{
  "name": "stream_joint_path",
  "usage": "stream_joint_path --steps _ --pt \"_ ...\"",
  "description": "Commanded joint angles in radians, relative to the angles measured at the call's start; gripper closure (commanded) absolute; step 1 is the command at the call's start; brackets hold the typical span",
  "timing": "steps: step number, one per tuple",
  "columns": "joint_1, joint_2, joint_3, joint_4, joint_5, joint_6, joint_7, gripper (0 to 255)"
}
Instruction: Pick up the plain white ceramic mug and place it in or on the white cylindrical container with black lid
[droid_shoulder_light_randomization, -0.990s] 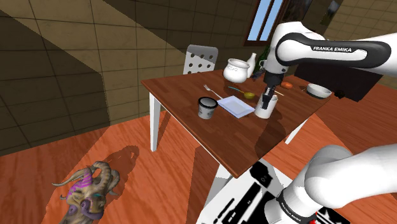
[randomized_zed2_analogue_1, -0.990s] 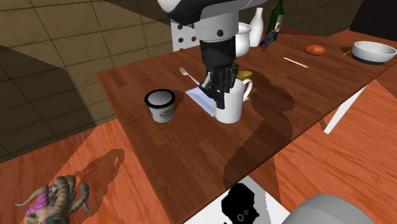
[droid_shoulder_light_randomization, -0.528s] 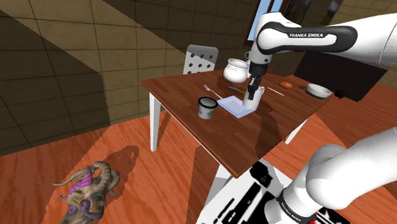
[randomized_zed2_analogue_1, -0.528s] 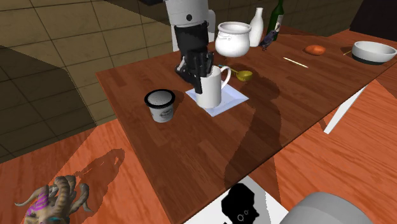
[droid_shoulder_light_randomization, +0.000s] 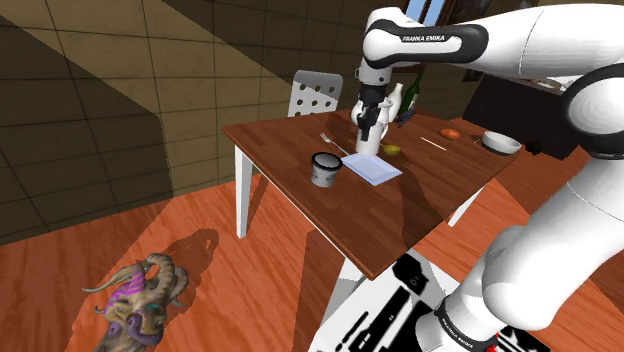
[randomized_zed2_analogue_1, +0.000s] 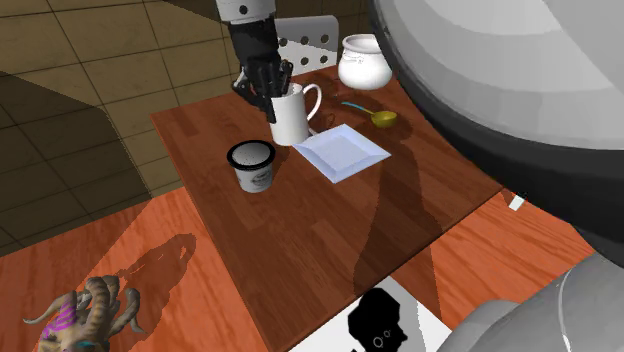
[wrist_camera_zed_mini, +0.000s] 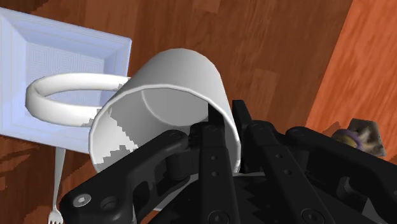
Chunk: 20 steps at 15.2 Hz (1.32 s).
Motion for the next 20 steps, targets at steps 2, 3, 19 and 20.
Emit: stream_joint_path --steps 2,3,19,20 --pt "0.005 0.121 0.004 0.151 0.032 -0.034 0.0 255" --pt "0.005 0.164 0.005 0.206 0.043 -0.048 -0.001 255" --pt "0.002 0.343 0.015 0.295 0.085 0.037 0.009 255" --pt "0.002 0.344 0.016 0.283 0.086 0.05 0.01 255"
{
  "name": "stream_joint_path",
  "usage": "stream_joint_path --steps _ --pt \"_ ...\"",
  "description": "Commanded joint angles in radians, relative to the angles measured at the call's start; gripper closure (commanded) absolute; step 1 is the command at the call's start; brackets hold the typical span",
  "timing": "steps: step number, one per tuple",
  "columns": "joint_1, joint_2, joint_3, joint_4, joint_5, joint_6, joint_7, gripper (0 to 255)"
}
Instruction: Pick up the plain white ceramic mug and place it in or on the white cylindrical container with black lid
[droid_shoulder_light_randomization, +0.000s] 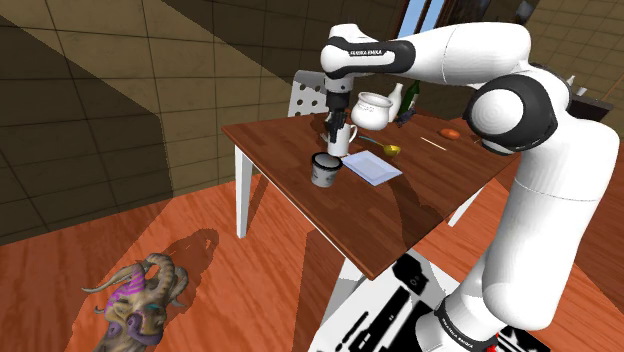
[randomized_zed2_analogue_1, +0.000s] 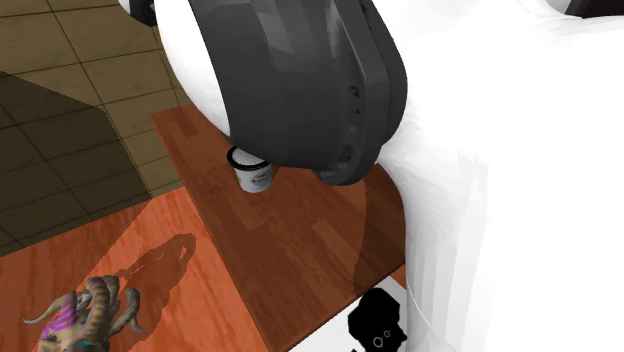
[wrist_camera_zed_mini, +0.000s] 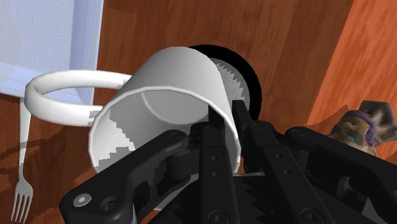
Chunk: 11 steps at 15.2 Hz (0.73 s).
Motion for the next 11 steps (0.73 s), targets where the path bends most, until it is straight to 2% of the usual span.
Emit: stream_joint_path --steps 1,5,11 --pt "0.0 0.004 0.0 -0.019 0.001 0.023 0.0 255" --pt "0.0 0.01 0.001 -0.062 0.002 0.072 0.002 255" --pt "0.0 0.01 0.001 -0.062 0.002 0.072 0.002 255"
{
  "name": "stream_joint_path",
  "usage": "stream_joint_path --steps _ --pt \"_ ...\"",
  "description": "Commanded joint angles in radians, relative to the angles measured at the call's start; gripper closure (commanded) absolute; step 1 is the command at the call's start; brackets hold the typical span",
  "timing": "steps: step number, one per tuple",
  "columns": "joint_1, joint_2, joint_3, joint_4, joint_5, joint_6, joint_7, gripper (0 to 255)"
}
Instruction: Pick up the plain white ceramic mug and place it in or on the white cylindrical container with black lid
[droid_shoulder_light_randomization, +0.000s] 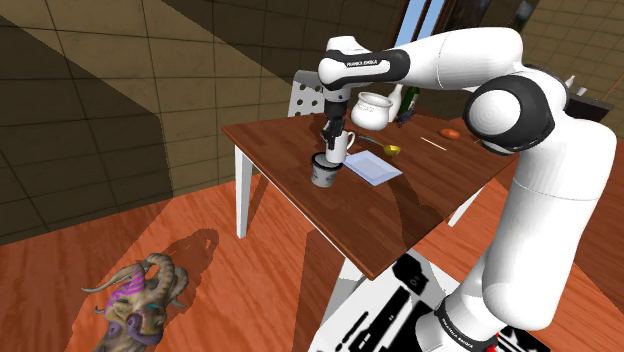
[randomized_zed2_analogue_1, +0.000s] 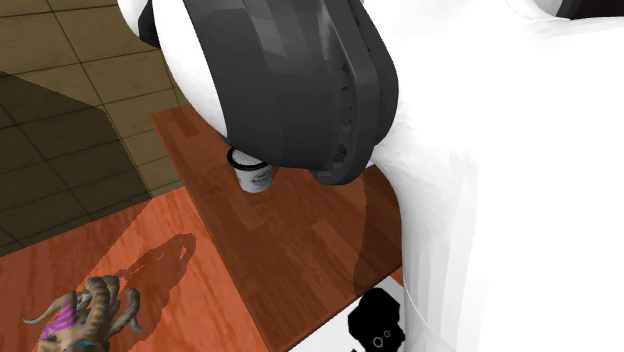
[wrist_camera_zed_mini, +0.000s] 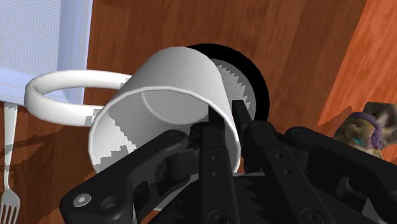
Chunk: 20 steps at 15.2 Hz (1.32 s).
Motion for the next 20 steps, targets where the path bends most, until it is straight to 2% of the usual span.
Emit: stream_joint_path --steps 1,2,3,8,12,20 --pt "0.0 0.0 0.0 0.0 0.0 0.0 0.0 255" --pt "0.0 0.0 0.0 0.0 0.0 0.0 0.0 255" --pt "0.0 0.0 0.0 0.0 0.0 0.0 0.0 0" --pt "0.0 0.0 0.0 0.0 0.0 0.0 0.0 0" --pt "-0.002 0.018 0.0 0.152 0.004 -0.134 -0.003 0" --pt "-0.002 0.018 0.0 0.152 0.004 -0.134 -0.003 0"
